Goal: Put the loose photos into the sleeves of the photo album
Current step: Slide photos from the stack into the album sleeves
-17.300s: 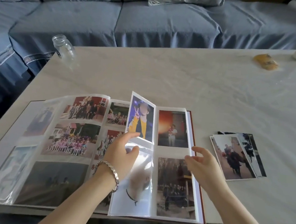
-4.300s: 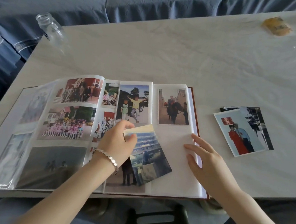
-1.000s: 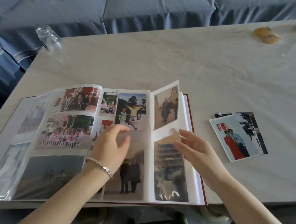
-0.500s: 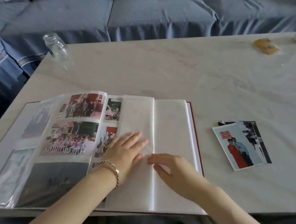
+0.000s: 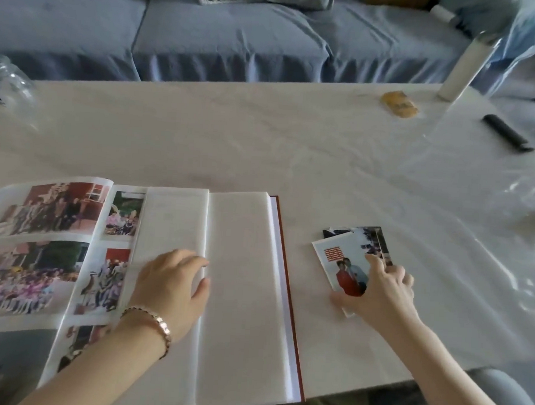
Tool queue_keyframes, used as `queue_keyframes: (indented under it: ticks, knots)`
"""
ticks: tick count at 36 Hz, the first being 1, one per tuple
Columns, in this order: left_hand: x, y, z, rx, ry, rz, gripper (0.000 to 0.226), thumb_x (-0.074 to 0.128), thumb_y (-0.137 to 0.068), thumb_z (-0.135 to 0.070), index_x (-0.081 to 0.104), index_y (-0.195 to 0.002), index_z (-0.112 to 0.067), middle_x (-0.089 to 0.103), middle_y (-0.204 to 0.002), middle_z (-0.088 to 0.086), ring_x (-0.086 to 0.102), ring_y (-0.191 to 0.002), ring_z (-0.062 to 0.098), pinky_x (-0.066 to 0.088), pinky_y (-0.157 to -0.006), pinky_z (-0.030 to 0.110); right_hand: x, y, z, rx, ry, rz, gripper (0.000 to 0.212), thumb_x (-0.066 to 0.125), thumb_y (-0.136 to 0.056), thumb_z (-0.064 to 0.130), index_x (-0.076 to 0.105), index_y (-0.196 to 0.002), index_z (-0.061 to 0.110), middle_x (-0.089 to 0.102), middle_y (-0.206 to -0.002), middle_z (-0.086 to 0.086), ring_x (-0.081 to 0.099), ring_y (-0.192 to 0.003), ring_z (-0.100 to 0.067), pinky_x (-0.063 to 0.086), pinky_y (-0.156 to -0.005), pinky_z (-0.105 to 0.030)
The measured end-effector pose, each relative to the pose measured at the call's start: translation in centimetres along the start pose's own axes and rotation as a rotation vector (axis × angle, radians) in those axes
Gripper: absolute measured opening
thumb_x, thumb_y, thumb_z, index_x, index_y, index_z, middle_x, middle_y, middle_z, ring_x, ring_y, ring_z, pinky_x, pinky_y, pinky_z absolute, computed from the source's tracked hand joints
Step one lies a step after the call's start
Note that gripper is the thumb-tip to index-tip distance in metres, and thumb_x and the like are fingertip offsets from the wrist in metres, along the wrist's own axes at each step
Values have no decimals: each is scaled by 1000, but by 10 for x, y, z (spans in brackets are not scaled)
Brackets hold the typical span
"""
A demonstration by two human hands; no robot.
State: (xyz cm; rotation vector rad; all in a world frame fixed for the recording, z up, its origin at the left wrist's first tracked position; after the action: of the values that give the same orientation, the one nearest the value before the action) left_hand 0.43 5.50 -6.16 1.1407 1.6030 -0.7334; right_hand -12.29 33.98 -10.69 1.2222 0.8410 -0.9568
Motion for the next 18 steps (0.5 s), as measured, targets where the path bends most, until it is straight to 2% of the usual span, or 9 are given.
queue_keyframes:
  ticks: [2,5,8,11,14,16,17,18]
  knots:
    - [3,-2,-2,-18,61,-11,23,67,-81,-12,70,-104,-8,64,-108,8,58,-105,30,41,-94,38,1,-5,-6,67,2,46,102,70,-63,66,24,-138,13,39,-125,-16,36,-118,-33,33,-100,-41]
    - [6,-5,-4,-58,126,14,23,64,-83,-12,68,-106,-7,63,-110,8,56,-107,28,39,-96,34,2,-11,-12,117,-25,82,106,76,-56,66,28,-131,9,42,-125,-18,38,-118,-35,33,-100,-43]
    - [6,-7,-5,-64,160,4,21,64,-83,-11,68,-104,-7,62,-109,8,55,-107,27,39,-96,34,0,-15,-16,118,-79,74,99,80,-57,58,32,-127,8,46,-125,-15,42,-118,-34,34,-97,-43]
    - [6,-9,-8,-59,172,2,20,63,-84,-10,68,-102,-8,62,-109,7,55,-107,26,40,-97,34,-3,-17,-14,59,-159,53,76,82,-63,44,46,-121,10,49,-120,-11,49,-107,-29,43,-90,-37]
    - [2,-8,-15,-23,219,-44,17,63,-83,-6,69,-99,-6,63,-105,7,57,-105,27,39,-94,30,-9,-10,-7,-25,-227,-9,38,76,-75,30,60,-104,12,49,-113,-8,49,-91,-23,43,-74,-29]
    - [-1,-7,-24,12,290,-73,17,65,-83,-7,68,-100,-6,63,-103,5,57,-102,22,35,-91,21,-23,1,4,-148,-331,-145,12,66,-84,21,63,-92,12,58,-99,-5,51,-81,-19,42,-67,-26]
    - [-2,-6,-29,13,345,-74,19,66,-84,-10,67,-102,-8,62,-102,1,57,-98,17,36,-89,17,-32,11,12,-223,-424,-200,3,62,-88,18,64,-87,15,62,-89,1,53,-75,-13,41,-61,-19]
    - [0,-5,-33,-4,444,-58,21,67,-83,-15,65,-104,-11,62,-100,-4,59,-94,11,39,-87,16,-40,22,20,-289,-518,-226,6,60,-89,16,64,-85,18,62,-79,8,54,-69,-4,40,-55,-12]
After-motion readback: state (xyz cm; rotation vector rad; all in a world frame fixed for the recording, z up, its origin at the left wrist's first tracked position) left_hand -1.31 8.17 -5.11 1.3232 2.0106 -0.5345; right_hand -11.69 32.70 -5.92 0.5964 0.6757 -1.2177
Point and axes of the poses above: each hand's wrist, its own y-axis away from the middle knuckle, its own x-axis out of the palm, z = x × y, the point moved 10 cm from there along -y, towards the middle knuckle
